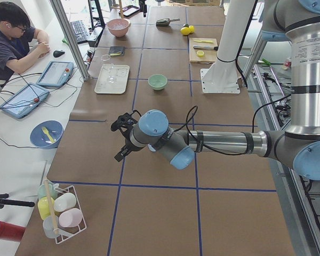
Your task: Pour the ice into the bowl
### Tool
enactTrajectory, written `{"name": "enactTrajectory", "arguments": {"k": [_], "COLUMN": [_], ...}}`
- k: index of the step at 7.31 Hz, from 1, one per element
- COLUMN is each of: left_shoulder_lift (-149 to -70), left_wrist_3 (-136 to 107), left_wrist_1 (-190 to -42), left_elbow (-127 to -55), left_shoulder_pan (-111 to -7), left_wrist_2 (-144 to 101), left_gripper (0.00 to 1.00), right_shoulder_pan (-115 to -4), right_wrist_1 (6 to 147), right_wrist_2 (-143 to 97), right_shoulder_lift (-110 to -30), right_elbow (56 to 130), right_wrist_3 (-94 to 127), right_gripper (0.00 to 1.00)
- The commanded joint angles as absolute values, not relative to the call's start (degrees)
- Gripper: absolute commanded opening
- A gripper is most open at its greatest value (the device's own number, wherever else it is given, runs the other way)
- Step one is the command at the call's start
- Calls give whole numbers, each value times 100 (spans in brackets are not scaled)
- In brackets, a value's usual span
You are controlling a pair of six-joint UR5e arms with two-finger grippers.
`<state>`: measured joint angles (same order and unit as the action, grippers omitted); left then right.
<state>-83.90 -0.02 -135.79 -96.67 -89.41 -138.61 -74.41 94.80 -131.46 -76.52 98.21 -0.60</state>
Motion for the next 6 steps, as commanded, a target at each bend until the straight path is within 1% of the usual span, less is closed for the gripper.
{"name": "enactTrajectory", "arguments": {"k": [1, 3, 6], "left_shoulder_lift": [-8385, -8341, -7562], "left_wrist_3": [-1295, -2972, -4540], "left_wrist_1": [-14569, -15718, -17080], "left_elbow": [-9720, -9729, -9993], "left_shoulder_pan": [-8615, -7809, -5982], "left_wrist_2": [-13582, -12643, -10194], "left_gripper": [100, 100, 100], "right_shoulder_pan": [-7953, -8042, -8121], "right_wrist_1": [9440, 9413, 9413], "right_wrist_2": [-13298, -13263, -13263], "right_shoulder_lift": [-8303, -8516, -8674], "right_elbow": [9800, 9826, 9870], "right_wrist_3": [-1026, -1046, -1037], "right_gripper": [100, 100, 100]}}
